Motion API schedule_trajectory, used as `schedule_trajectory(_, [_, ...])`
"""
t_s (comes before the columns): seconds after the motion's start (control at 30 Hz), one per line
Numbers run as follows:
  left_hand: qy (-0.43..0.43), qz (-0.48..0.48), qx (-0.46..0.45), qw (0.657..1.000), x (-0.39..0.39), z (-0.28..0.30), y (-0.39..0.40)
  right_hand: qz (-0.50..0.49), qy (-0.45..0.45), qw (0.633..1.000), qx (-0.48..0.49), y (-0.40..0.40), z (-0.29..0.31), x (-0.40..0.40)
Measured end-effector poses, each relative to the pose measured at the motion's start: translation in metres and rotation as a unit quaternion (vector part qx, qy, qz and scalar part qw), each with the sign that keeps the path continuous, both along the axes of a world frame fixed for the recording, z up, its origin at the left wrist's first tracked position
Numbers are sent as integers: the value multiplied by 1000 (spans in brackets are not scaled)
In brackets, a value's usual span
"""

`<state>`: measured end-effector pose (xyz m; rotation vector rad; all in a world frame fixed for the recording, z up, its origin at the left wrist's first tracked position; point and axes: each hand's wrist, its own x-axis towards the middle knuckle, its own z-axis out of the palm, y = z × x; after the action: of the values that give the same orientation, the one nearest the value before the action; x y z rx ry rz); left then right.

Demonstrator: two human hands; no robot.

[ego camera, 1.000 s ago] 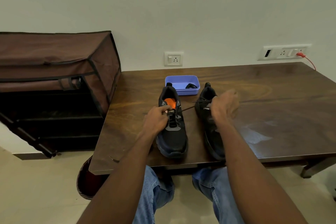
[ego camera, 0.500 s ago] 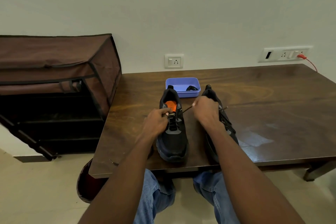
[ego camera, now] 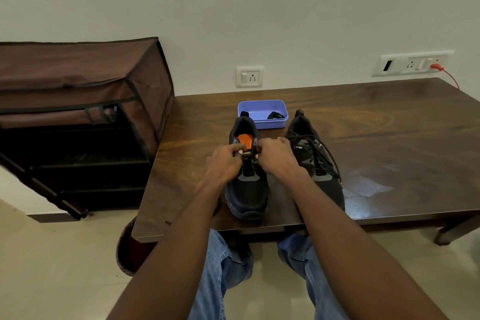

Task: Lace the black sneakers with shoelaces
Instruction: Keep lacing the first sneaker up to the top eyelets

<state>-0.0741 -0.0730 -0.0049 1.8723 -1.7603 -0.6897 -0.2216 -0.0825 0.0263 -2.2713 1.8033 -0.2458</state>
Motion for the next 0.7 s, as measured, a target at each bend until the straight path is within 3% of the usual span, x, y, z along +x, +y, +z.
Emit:
schedule_trajectory(0.13, [-16, 0, -7, 1000, 2, 1, 0, -123, -30, 992, -26, -9, 9, -28])
schedule_trajectory(0.27, [-39, -7, -4, 999, 0, 4, 0, -297, -36, 952, -68, -5, 18, -59])
schedule_trajectory(0.33, [-50, -15, 2, 999, -1, 6, 2, -279, 11, 959, -56, 0, 16, -53])
schedule_trajectory(0.43, [-70, -32, 15, 997, 3, 9, 6, -153, 55, 983, -90, 0, 9, -35])
schedule_trajectory(0.53, [-2, -50, 8, 999, 11, 15, 13, -39, -20, 999, -30, -1, 4, -19])
schedule_trajectory(0.7, [29, -56, 30, 998, 17, 22, 19, -34, -72, 993, 89, -5, 1, -15])
